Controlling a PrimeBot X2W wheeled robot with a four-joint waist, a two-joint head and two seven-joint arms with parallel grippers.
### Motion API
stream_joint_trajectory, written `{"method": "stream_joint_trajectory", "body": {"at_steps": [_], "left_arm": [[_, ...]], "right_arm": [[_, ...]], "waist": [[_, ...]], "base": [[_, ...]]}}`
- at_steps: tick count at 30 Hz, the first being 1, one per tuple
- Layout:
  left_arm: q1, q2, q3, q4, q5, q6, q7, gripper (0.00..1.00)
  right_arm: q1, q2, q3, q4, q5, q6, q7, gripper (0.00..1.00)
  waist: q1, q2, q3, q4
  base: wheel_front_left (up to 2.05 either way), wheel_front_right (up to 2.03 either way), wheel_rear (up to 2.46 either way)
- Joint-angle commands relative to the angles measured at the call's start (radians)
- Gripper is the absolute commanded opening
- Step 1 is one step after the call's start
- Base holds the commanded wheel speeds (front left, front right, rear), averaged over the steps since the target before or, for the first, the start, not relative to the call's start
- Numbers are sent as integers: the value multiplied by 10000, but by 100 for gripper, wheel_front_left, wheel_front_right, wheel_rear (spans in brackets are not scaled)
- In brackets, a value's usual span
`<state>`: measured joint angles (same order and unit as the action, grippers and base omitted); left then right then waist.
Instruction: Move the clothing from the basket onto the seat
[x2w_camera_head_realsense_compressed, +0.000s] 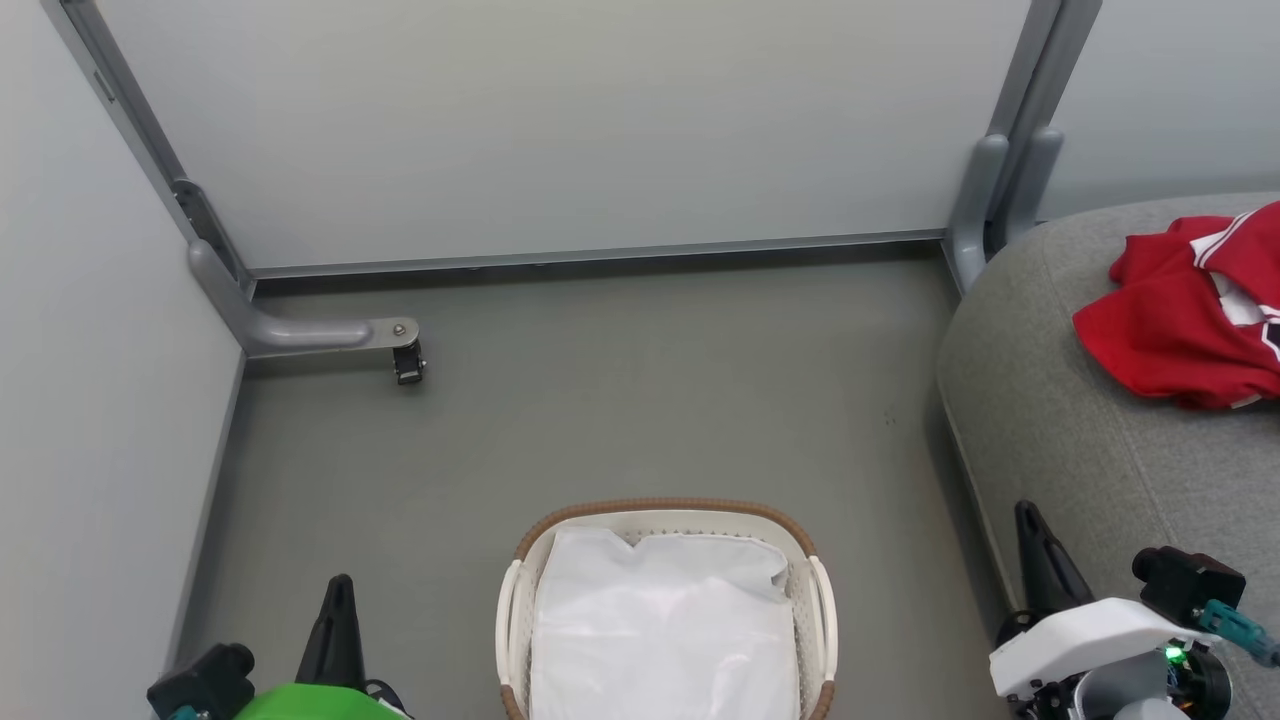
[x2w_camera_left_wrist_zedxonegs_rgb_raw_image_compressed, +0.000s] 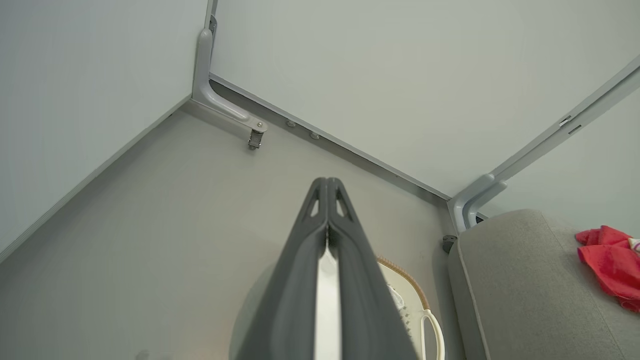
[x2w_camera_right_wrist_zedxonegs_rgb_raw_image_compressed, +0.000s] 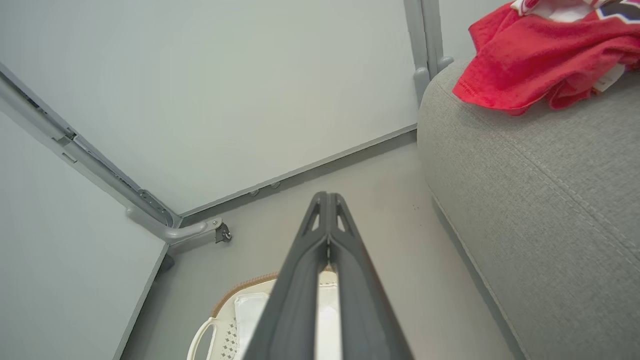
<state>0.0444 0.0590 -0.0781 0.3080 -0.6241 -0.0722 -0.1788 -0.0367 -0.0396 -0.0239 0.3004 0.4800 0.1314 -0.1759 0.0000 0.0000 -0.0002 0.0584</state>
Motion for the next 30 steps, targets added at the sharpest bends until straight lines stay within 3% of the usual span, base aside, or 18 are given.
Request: {"method": "stream_joint_trajectory", "body": {"at_steps": [1, 30], "left_arm": [[-373, 25, 110, -170, -369, -78, 89, 0], [-846, -13, 798, -368, -3945, -278, 1162, 0]], "right_arm": [[-260, -47, -65, -192, 445, -2, 86, 0], [-468, -81, -385, -355, 4535, -5, 1144, 0]], "waist": [[0, 0, 0, -8], [0, 0, 9, -164]], "base": [[0, 0, 0], [0, 0, 0]]}}
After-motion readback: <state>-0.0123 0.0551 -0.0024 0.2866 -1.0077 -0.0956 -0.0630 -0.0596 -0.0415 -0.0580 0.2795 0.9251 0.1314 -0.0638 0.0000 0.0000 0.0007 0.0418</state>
